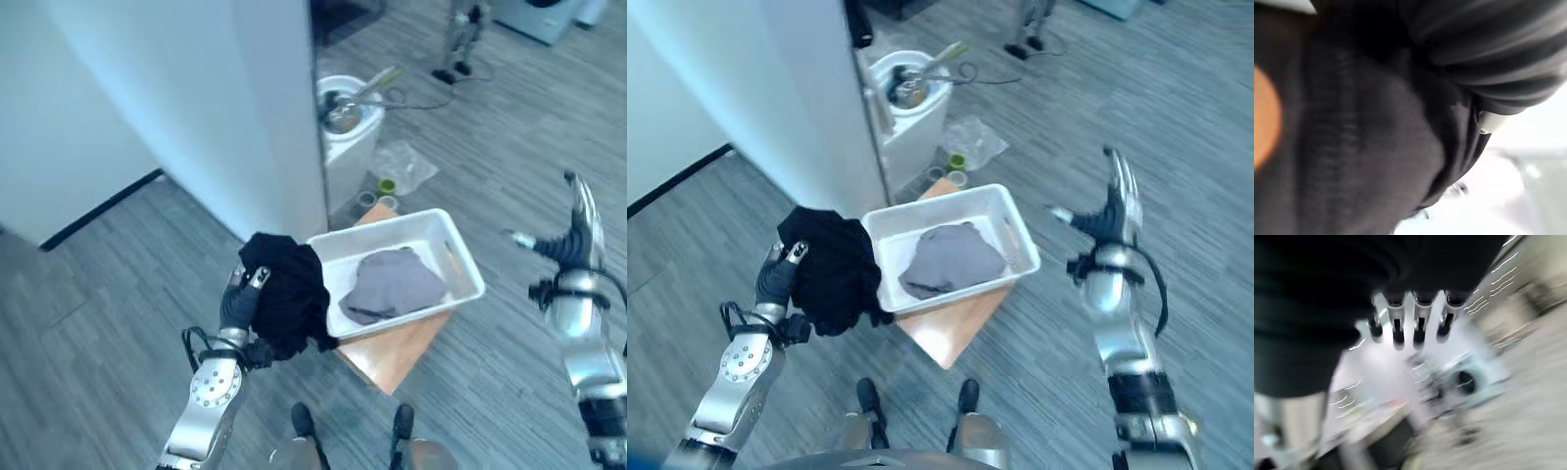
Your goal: Pick up bed clothes into laundry basket.
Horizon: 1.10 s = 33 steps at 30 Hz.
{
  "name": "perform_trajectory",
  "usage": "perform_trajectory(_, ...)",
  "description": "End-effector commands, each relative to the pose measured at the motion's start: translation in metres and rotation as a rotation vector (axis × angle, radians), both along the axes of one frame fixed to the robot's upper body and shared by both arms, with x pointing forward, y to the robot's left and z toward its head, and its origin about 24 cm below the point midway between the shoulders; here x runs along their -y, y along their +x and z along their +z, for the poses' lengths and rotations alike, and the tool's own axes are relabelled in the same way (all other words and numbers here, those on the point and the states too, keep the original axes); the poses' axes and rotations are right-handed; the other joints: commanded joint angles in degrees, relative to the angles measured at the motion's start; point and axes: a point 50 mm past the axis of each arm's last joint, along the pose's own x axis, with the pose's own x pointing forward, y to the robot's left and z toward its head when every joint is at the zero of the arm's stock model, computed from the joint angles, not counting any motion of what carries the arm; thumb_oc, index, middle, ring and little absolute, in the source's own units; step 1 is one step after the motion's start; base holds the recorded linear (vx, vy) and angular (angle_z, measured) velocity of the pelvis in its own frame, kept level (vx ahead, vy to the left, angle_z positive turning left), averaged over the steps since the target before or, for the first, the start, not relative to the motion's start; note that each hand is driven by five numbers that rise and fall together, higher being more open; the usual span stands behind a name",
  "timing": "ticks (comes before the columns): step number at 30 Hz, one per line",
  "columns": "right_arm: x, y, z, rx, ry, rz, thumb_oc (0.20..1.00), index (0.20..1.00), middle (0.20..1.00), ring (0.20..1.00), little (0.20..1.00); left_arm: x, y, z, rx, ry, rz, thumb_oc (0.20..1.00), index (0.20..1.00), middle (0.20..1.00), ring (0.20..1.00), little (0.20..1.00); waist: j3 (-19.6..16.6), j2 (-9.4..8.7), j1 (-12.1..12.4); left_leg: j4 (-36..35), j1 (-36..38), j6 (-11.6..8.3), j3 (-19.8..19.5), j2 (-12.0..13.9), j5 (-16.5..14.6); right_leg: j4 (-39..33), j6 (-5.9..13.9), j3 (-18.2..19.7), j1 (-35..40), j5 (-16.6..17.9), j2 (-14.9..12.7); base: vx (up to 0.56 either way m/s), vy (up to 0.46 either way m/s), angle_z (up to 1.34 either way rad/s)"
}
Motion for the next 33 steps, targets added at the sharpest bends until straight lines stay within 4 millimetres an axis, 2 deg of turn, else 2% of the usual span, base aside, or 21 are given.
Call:
perform_trajectory(1,0.007,-0.011,-0.033,-0.147,-0.028,0.004,1.000,1.000,1.000,1.000,1.000,0.007,0.007,0.047,0.280,0.071,0.027,0.200,0.200,0.200,0.200,0.200,-5.41,1.24,-3.26,0.38,3.44,-3.25,2.55,4.64,-0.99,1.15,1.95,-2.47,2.14,-4.96,-1.85,0.01,0.016,-0.35)
perform_trajectory(2,0.007,-0.012,-0.033,-0.147,-0.027,0.004,1.000,1.000,1.000,1.000,1.000,0.007,0.007,0.047,0.279,0.072,0.027,0.200,0.200,0.200,0.200,0.200,-5.44,1.22,-3.16,0.38,3.48,-3.25,2.63,4.63,-1.02,1.15,1.97,-2.39,2.13,-4.95,-1.86,0.02,0.031,-0.43)
perform_trajectory(3,0.016,-0.036,-0.075,-0.334,-0.028,-0.048,1.000,1.000,1.000,1.000,1.000,0.005,0.011,0.056,0.327,0.132,0.066,0.200,0.200,0.200,0.200,0.200,-5.82,1.18,-4.87,0.38,4.20,-3.19,3.61,4.59,-1.38,1.15,2.19,-1.45,1.84,-4.70,-1.91,0.02,0.030,-0.41)
perform_trajectory(4,0.020,-0.052,-0.099,-0.446,-0.030,-0.076,1.000,1.000,1.000,1.000,1.000,0.005,0.014,0.059,0.345,0.172,0.087,0.200,0.200,0.200,0.200,0.200,-5.90,1.18,-5.74,0.38,4.53,-3.16,4.07,4.48,-1.55,1.15,2.34,-1.07,1.78,-4.62,-1.98,0.10,0.060,-0.32)
perform_trajectory(5,0.023,-0.061,-0.111,-0.504,-0.028,-0.098,1.000,1.000,1.000,1.000,1.000,0.005,0.016,0.060,0.348,0.193,0.097,0.200,0.200,0.200,0.200,0.200,-6.24,1.31,-6.20,0.38,5.17,-3.58,3.34,4.29,-2.84,1.15,2.81,-0.38,2.11,-5.36,-2.16,0.02,0.026,-0.31)
perform_trajectory(6,0.024,-0.075,-0.130,-0.592,-0.001,-0.128,1.000,1.000,1.000,1.000,1.000,0.006,0.020,0.059,0.346,0.216,0.109,0.200,0.200,0.200,0.200,0.200,-6.10,1.20,-6.96,0.38,5.01,-3.11,4.93,4.34,-1.67,1.15,2.48,-0.29,1.54,-4.26,-2.09,0.10,0.053,-0.36)
perform_trajectory(7,0.026,-0.089,-0.147,-0.673,0.027,-0.159,1.000,1.000,1.000,1.000,1.000,0.007,0.025,0.057,0.331,0.235,0.114,0.200,0.200,0.200,0.200,0.200,-6.41,1.34,-7.53,0.38,5.84,-3.49,4.33,4.02,-3.12,1.15,3.06,0.46,1.95,-5.03,-2.22,0.02,0.030,-0.56)
perform_trajectory(8,0.029,-0.111,-0.170,-0.806,0.054,-0.206,1.000,1.000,1.000,1.000,1.000,0.006,0.035,0.050,0.290,0.287,0.124,0.200,0.200,0.200,0.200,0.200,-6.58,1.50,-8.59,0.38,6.27,-3.42,4.98,3.94,-3.37,1.15,3.24,0.89,1.89,-4.77,-2.33,0.10,0.048,-0.40)
perform_trajectory(9,0.029,-0.110,-0.170,-0.805,0.055,-0.206,1.000,1.000,1.000,1.000,1.000,0.007,0.035,0.050,0.291,0.288,0.125,0.200,0.200,0.200,0.200,0.200,-6.55,1.46,-8.54,0.38,6.27,-3.42,5.01,3.93,-3.39,1.15,3.25,0.93,1.87,-4.77,-2.33,0.02,0.014,-0.31)
perform_trajectory(12,0.030,-0.148,-0.201,-1.013,0.096,-0.267,1.000,1.000,1.000,1.000,1.000,0.007,0.050,0.029,0.182,0.369,0.125,0.200,0.200,0.200,0.200,0.200,-6.87,1.85,-10.05,0.38,6.70,-3.44,5.89,3.53,-3.67,1.15,3.62,1.67,1.30,-4.20,-2.53,0.02,0.013,-0.14)
perform_trajectory(13,0.030,-0.148,-0.201,-1.013,0.097,-0.267,1.000,1.000,1.000,1.000,1.000,0.007,0.051,0.029,0.183,0.370,0.125,0.200,0.200,0.200,0.200,0.200,-6.86,1.83,-10.00,0.38,6.69,-3.44,5.93,3.51,-3.69,1.15,3.63,1.71,1.27,-4.19,-2.55,0.01,0.008,-0.10)
perform_trajectory(17,0.031,-0.176,-0.217,-1.142,0.159,-0.346,1.000,1.000,1.000,1.000,1.000,0.004,0.058,0.006,0.072,0.412,0.136,0.200,0.200,0.200,0.200,0.200,-6.74,2.07,-10.67,0.38,6.57,-3.47,6.51,3.23,-3.65,1.15,3.77,2.01,0.77,-3.77,-2.73,0.01,0.000,-0.16)
perform_trajectory(22,0.028,-0.193,-0.227,-1.218,0.226,-0.405,1.000,1.000,1.000,1.000,1.000,0.004,0.059,-0.033,-0.102,0.458,0.135,0.200,0.200,0.200,0.200,0.200,-6.53,2.24,-11.42,0.38,6.34,-3.54,6.98,3.02,-3.63,1.15,3.95,2.37,0.01,-3.27,-2.92,0.00,0.000,-0.09)
perform_trajectory(23,0.026,-0.193,-0.228,-1.220,0.232,-0.403,1.000,1.000,1.000,1.000,1.000,0.004,0.058,-0.045,-0.152,0.475,0.129,0.244,0.244,0.244,0.244,0.244,-6.52,2.21,-11.53,0.38,6.24,-3.57,7.08,3.05,-3.59,1.15,3.95,2.35,-0.09,-3.21,-2.93,0.00,0.000,0.00)
perform_trajectory(24,0.025,-0.191,-0.228,-1.219,0.234,-0.398,1.000,1.000,1.000,1.000,1.000,0.004,0.057,-0.054,-0.194,0.494,0.132,0.523,0.523,0.523,0.523,0.523,-6.51,2.15,-11.63,0.38,6.21,-3.58,7.11,3.03,-3.59,1.15,3.96,2.36,-0.14,-3.15,-2.92,0.00,0.000,0.00)
perform_trajectory(25,0.023,-0.189,-0.228,-1.218,0.231,-0.387,1.000,1.000,1.000,1.000,1.000,0.003,0.056,-0.067,-0.250,0.507,0.137,0.677,0.677,0.677,0.677,0.677,-6.55,2.11,-11.70,0.38,6.22,-3.59,7.18,2.99,-3.56,1.15,3.94,2.34,-0.21,-3.04,-2.90,0.00,0.000,0.00)
perform_trajectory(26,0.024,-0.189,-0.228,-1.218,0.231,-0.387,1.000,1.000,1.000,1.000,1.000,0.003,0.056,-0.067,-0.249,0.506,0.138,0.677,0.677,0.677,0.677,0.677,-6.55,2.14,-11.70,0.38,6.21,-3.59,7.18,2.98,-3.56,1.15,3.95,2.34,-0.22,-3.04,-2.91,0.00,0.000,0.00)
perform_trajectory(27,0.020,-0.185,-0.229,-1.215,0.220,-0.360,1.000,1.000,1.000,1.000,1.000,0.001,0.053,-0.085,-0.332,0.525,0.148,0.529,0.529,0.529,0.529,0.529,-6.61,2.00,-11.87,0.38,6.14,-3.61,7.36,2.93,-3.52,1.15,4.00,2.41,-0.44,-2.87,-2.85,0.00,0.000,0.00)
perform_trajectory(28,0.019,-0.183,-0.229,-1.211,0.217,-0.351,1.000,1.000,1.000,1.000,1.000,0.000,0.053,-0.089,-0.354,0.535,0.156,0.576,0.576,0.576,0.576,0.576,-6.62,1.94,-11.90,0.38,6.04,-3.63,7.44,2.92,-3.49,1.15,4.01,2.45,-0.55,-2.80,-2.79,0.00,0.000,0.00)
perform_trajectory(29,0.017,-0.180,-0.229,-1.207,0.212,-0.340,1.000,1.000,1.000,1.000,1.000,-0.002,0.051,-0.096,-0.382,0.534,0.169,1.000,1.000,1.000,1.000,1.000,-6.64,1.84,-11.84,0.38,5.91,-3.63,7.55,2.94,-3.48,1.15,4.02,2.57,-0.74,-2.77,-2.76,0.00,0.000,0.00)
perform_trajectory(33,0.009,-0.173,-0.229,-1.186,0.216,-0.299,1.000,1.000,1.000,1.000,1.000,-0.005,0.044,-0.105,-0.428,0.464,0.179,1.000,1.000,1.000,1.000,1.000,-6.75,1.76,-11.59,0.38,5.77,-3.71,7.84,3.04,-3.37,1.15,3.97,2.78,-1.13,-2.73,-2.61,0.00,0.000,0.00)
